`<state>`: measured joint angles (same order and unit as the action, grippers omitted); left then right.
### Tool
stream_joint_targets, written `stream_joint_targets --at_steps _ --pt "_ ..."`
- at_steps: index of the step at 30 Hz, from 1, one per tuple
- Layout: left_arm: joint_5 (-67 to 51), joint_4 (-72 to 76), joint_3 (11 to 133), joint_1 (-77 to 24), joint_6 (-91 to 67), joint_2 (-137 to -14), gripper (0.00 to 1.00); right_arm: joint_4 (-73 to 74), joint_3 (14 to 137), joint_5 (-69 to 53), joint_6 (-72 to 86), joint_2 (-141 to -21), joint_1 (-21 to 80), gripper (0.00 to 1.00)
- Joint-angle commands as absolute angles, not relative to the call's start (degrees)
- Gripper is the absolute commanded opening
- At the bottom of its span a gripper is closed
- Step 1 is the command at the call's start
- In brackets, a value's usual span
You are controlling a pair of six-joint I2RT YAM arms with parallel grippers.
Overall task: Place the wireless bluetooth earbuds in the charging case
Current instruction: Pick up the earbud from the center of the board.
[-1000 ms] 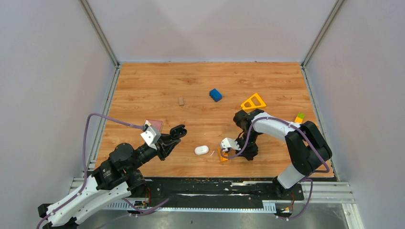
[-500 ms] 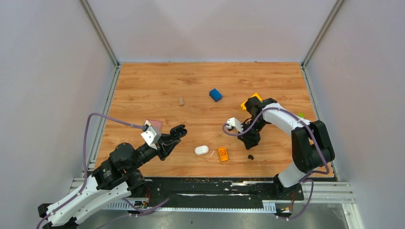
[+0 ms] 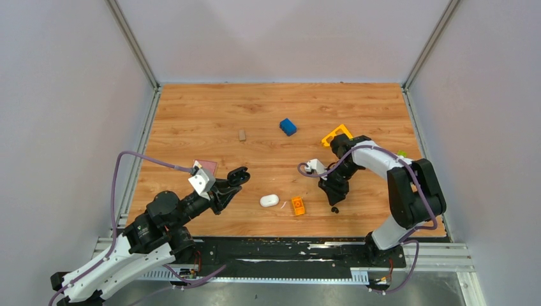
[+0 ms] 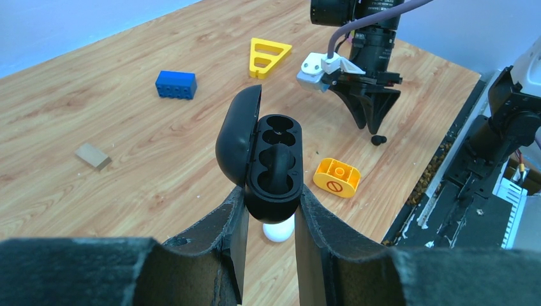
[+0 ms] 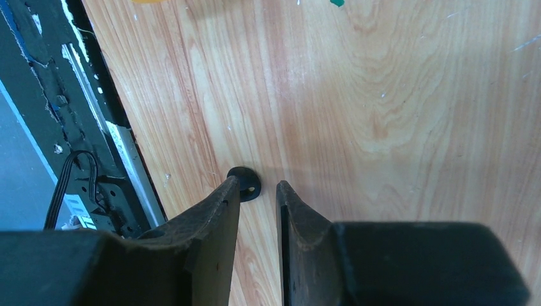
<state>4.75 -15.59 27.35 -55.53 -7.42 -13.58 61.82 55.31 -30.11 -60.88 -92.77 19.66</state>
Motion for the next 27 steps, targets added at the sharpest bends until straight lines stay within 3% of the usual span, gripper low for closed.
stream_joint_targets --at_steps 1,27 --pt "4.31 -14.06 27.69 -55.81 -8.09 -13.84 0.01 60.65 55.30 -31.21 -60.08 -93.33 18.67 0.28" --pt "3.96 -13.89 27.60 -55.81 -8.15 -14.24 0.02 60.16 50.82 -30.91 -60.40 -92.66 18.19 0.25"
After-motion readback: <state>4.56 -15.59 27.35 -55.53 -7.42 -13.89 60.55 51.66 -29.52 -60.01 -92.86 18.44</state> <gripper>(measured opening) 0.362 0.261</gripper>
